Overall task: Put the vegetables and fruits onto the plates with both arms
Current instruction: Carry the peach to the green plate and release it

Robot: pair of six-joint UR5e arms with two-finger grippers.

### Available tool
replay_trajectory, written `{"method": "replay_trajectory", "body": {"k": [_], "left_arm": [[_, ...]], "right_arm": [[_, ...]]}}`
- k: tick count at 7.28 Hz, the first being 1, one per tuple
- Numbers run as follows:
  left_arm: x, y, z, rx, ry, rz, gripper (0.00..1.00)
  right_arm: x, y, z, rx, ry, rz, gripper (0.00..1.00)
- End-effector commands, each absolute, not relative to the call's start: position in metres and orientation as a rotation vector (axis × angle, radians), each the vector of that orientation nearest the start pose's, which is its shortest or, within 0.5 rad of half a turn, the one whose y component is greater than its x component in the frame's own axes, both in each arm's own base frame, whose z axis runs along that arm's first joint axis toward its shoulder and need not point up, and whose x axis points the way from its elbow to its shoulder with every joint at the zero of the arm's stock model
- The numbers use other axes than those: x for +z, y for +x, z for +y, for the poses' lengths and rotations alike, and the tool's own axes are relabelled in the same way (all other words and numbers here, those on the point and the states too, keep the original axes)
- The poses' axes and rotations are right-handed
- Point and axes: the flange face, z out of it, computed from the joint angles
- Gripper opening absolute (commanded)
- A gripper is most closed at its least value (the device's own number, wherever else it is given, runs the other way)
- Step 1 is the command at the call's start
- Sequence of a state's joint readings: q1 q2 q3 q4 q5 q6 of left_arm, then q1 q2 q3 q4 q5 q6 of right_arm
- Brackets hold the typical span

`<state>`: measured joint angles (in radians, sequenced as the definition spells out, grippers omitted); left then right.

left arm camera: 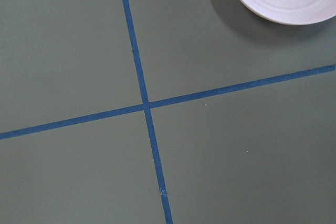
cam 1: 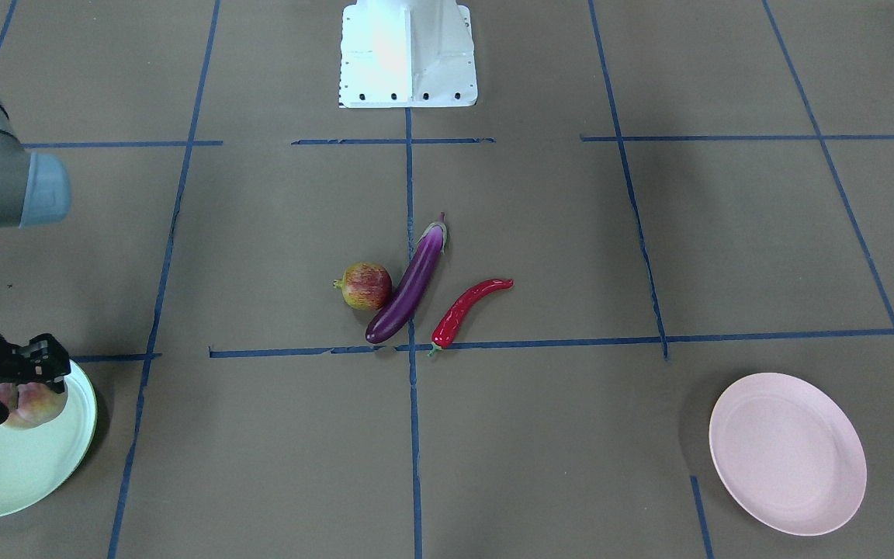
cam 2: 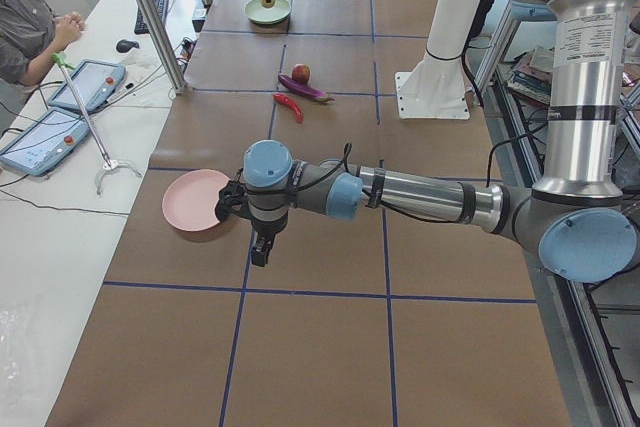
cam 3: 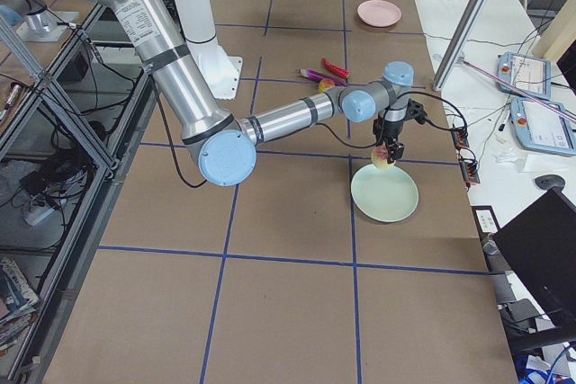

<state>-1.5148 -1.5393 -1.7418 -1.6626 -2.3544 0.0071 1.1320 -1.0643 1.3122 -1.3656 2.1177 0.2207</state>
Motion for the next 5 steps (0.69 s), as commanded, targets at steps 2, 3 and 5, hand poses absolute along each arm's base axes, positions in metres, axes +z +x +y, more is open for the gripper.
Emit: {"method": "replay_trajectory", "body": {"k": [2, 3, 5], "left_arm": [[0.577, -0.035, -0.491, 0.151, 0.203, 0.786, 1.0], [0.575, -0.035, -0.491, 0.153, 0.206, 0.786, 1.0], [0.573, -0.035, -0.492, 0.171, 0.236, 0.784, 1.0]], "right_arm": [[0.547, -0.221, -0.693, -0.363, 0.272, -0.682, 0.42], [0.55, -0.222, -0.691, -0.366, 0.27, -0.681, 0.7], [0.54, -0.222, -0.693, -0.369, 0.281, -0.688, 1.0]]}}
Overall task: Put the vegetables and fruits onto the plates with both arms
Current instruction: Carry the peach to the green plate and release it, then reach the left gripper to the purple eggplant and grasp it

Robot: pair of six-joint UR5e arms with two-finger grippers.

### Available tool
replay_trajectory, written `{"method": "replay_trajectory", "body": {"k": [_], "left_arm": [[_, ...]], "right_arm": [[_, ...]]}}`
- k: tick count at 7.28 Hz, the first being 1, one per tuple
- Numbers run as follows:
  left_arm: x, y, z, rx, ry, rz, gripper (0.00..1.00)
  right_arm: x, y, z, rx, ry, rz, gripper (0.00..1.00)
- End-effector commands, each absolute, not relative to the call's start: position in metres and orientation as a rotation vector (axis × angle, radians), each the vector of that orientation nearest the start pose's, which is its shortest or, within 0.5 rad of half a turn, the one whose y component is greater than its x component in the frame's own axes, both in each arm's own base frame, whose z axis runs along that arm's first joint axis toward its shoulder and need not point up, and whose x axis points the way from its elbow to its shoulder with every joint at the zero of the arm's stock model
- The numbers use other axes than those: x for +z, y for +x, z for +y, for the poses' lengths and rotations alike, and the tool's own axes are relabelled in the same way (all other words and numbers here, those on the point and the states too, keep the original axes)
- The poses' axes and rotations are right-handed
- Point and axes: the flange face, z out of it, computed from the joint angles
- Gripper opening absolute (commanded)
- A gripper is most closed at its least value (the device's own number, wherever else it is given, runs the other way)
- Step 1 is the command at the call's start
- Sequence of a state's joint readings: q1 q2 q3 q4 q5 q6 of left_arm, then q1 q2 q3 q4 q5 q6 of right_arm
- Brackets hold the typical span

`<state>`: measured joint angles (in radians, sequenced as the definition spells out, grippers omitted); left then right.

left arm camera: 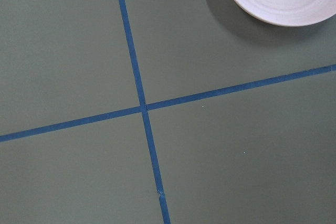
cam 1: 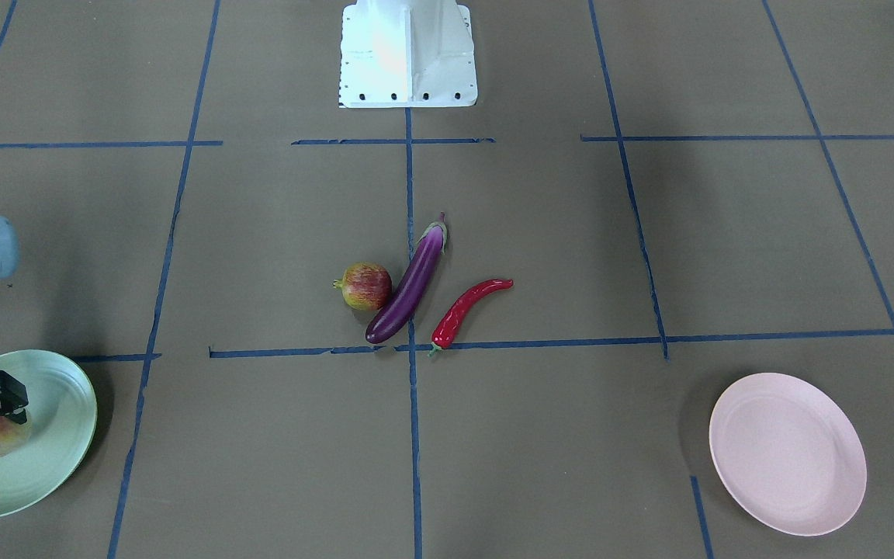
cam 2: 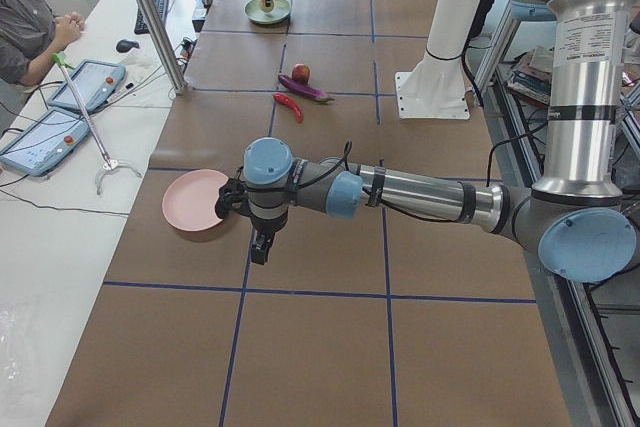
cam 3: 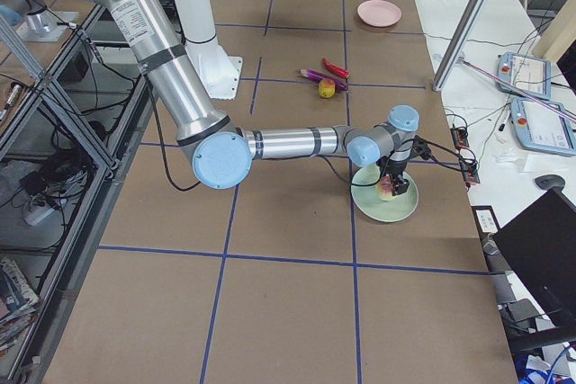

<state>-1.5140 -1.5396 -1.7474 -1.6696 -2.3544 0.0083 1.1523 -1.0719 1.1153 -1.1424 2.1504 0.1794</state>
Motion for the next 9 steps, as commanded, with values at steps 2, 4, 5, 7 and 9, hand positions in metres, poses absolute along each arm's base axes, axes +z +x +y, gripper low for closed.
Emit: {"method": "replay_trajectory", "body": {"k": [2, 4, 5, 7, 9], "left_arm": [[0.556, -0.003, -0.496, 0.249, 0.3, 0.798, 1.0], [0.505, 0.073, -0.526, 0.297, 0.293, 0.84, 1.0], [0.471, 0.125, -0.539, 0.296, 0.27, 0.872, 1.0], [0.393, 0.238, -0.542, 0.285, 0.193, 0.958, 1.0], [0.294, 0.357, -0.521, 0.195, 0.081, 1.048, 1.0]], "right_arm": [[0.521, -0.21, -0.695, -0.35, 0.275, -0.696, 1.0], [0.499, -0.161, -0.689, -0.299, 0.257, -0.731, 1.0], [0.506, -0.138, -0.676, -0.278, 0.261, -0.736, 1.0], [0.527, -0.111, -0.651, -0.286, 0.262, -0.745, 1.0], [0.527, -0.111, -0.644, -0.288, 0.262, -0.754, 1.0]]}}
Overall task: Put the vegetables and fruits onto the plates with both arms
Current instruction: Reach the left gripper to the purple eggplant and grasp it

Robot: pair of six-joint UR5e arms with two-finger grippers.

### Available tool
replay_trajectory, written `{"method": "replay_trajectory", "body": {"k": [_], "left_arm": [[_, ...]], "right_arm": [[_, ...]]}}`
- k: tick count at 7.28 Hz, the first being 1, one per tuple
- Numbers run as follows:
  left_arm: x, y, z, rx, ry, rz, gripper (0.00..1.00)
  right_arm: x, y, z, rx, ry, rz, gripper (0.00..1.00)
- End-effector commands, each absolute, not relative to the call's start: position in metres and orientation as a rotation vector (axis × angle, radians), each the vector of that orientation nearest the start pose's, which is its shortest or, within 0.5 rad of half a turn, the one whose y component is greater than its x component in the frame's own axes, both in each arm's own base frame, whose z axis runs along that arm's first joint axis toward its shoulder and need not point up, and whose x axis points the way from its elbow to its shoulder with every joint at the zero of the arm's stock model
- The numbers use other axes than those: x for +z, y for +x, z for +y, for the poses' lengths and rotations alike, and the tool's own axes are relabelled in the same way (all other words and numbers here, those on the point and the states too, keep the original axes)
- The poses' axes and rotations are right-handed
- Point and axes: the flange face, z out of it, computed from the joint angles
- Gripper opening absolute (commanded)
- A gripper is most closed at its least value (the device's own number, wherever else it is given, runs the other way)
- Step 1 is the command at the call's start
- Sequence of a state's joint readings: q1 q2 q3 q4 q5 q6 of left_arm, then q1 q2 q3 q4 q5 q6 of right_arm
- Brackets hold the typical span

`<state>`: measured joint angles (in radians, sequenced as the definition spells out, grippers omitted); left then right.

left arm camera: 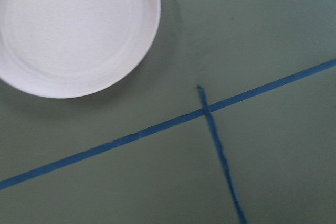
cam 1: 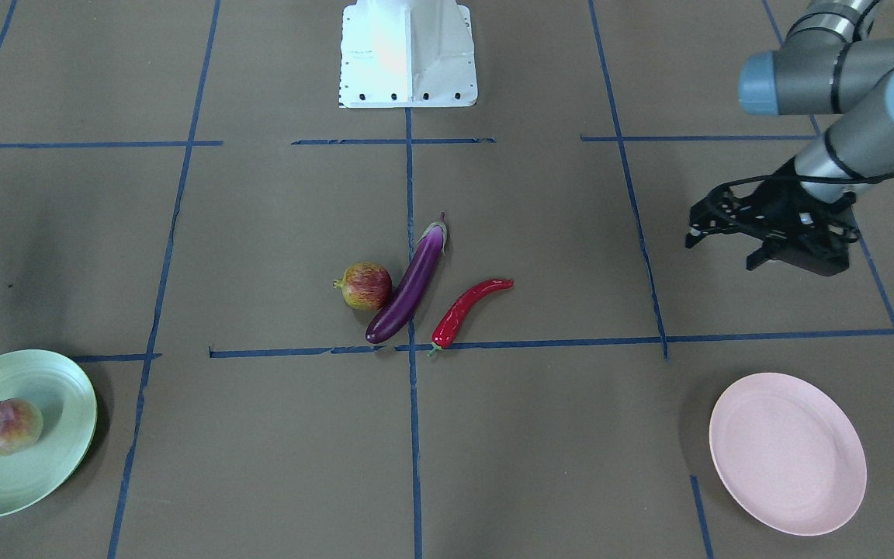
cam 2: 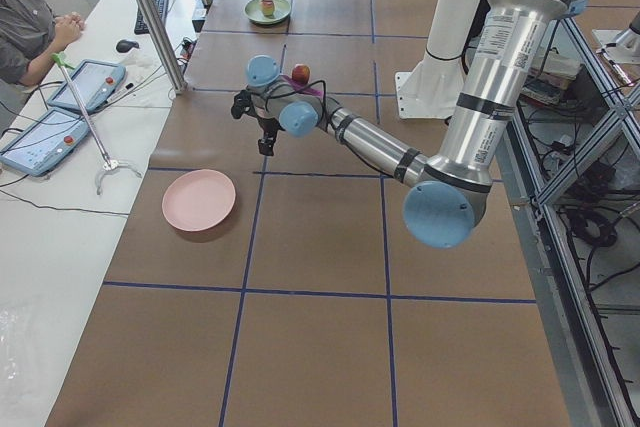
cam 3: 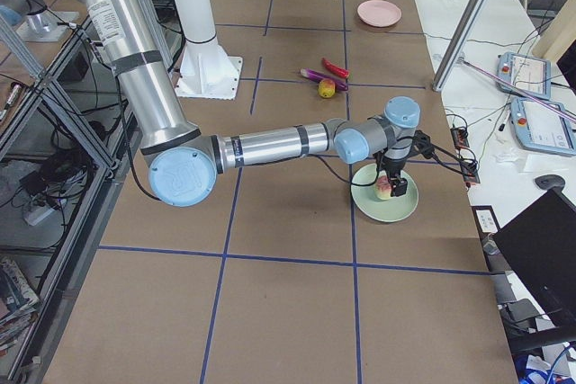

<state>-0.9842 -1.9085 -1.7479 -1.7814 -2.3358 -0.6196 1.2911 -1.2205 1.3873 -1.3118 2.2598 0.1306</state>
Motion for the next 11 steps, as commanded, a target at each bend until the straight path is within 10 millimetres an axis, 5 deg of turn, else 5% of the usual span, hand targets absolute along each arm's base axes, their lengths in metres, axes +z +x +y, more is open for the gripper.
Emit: {"method": "replay_trajectory", "body": {"k": [1, 3, 5, 9, 10, 11], "left_arm": [[0.263, 0.407, -0.501, 0.126, 0.087, 1.028, 1.0], [0.221, 0.494, -0.469, 0.068, 0.114, 0.998, 1.0], [0.195, 0.579, -0.464, 0.019, 0.148, 0.929, 0.99], [0.216, 0.627, -0.43, 0.039, 0.18, 0.856, 0.89], [0.215, 0.628, -0.429, 0.04, 0.179, 0.858, 0.73], [0.215, 0.628, -0.429, 0.038, 0.179, 0.858, 0.44]], "right_arm": [[0.528, -0.112, -0.644, -0.29, 0.262, -0.753, 1.0], [0.528, -0.112, -0.644, -0.29, 0.262, -0.753, 1.0], [0.528, -0.112, -0.644, -0.285, 0.26, -0.752, 1.0], [0.528, -0.112, -0.644, -0.284, 0.259, -0.752, 1.0], [0.528, -0.112, -0.644, -0.284, 0.259, -0.752, 1.0], [0.529, -0.112, -0.644, -0.284, 0.257, -0.752, 1.0]]}}
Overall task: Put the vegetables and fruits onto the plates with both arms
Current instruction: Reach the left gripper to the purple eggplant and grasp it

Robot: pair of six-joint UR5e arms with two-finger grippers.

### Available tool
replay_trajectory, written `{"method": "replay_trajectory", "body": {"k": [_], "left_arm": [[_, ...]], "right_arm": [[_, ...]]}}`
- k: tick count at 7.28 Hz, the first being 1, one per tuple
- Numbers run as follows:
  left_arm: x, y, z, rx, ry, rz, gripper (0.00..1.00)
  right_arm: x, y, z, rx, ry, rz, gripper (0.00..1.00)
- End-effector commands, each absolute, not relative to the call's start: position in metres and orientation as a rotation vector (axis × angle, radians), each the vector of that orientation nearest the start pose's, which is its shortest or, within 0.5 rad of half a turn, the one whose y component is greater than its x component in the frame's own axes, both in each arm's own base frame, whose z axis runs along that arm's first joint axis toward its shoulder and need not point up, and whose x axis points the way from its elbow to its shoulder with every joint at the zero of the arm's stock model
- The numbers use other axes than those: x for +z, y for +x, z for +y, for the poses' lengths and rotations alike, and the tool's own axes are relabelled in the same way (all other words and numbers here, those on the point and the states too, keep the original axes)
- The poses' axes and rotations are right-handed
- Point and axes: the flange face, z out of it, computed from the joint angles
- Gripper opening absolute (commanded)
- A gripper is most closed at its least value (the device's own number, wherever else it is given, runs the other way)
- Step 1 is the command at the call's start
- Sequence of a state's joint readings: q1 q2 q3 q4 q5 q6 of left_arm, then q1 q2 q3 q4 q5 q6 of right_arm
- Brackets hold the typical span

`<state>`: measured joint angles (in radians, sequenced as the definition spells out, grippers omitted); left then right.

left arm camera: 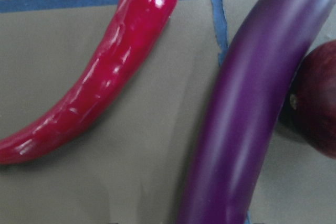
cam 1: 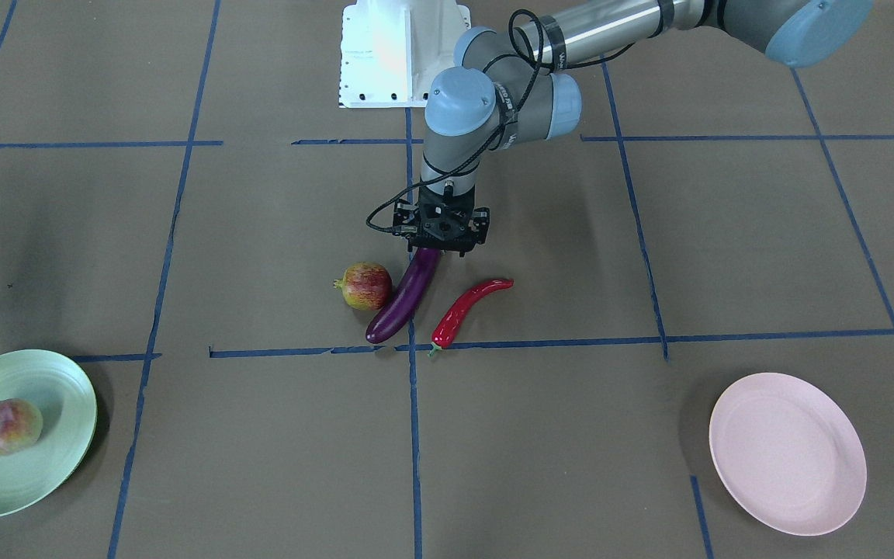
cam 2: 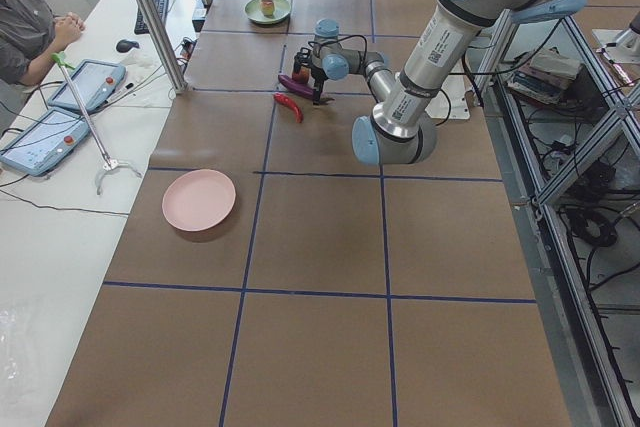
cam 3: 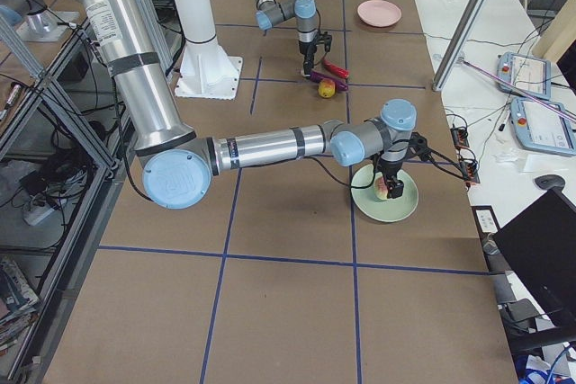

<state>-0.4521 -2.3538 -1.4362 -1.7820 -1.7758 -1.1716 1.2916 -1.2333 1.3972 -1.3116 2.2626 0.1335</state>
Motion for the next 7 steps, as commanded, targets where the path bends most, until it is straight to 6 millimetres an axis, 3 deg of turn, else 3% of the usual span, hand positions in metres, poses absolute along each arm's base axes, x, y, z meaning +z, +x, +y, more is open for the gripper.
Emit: {"method": "replay_trajectory", "body": {"k": [1, 2, 3, 4, 5, 6, 7], "left_arm": [[0.211, 0.624, -0.428, 0.016, 0.173, 0.868, 0.11], [0.205, 0.618, -0.429, 0.01, 0.178, 0.882, 0.04], [0.189, 0.595, -0.429, -0.01, 0.198, 0.924, 0.04], [0.186, 0.566, -0.423, -0.07, 0.188, 0.952, 0.04], [0.193, 0.523, -0.417, -0.156, 0.177, 0.988, 0.04], [0.206, 0.484, -0.429, -0.323, 0.132, 0.999, 0.04], [0.216, 0.458, -0.456, -0.493, 0.091, 0.98, 0.04]], "right_arm": [[0.529, -0.112, -0.644, -0.284, 0.257, -0.752, 1.0], [0.528, -0.112, -0.644, -0.284, 0.259, -0.752, 1.0], [0.528, -0.113, -0.644, -0.286, 0.258, -0.752, 1.0], [0.529, -0.113, -0.644, -0.285, 0.257, -0.752, 1.0], [0.53, -0.113, -0.644, -0.285, 0.255, -0.752, 1.0], [0.529, -0.114, -0.644, -0.287, 0.256, -0.752, 1.0], [0.529, -0.114, -0.644, -0.284, 0.255, -0.753, 1.0]]}}
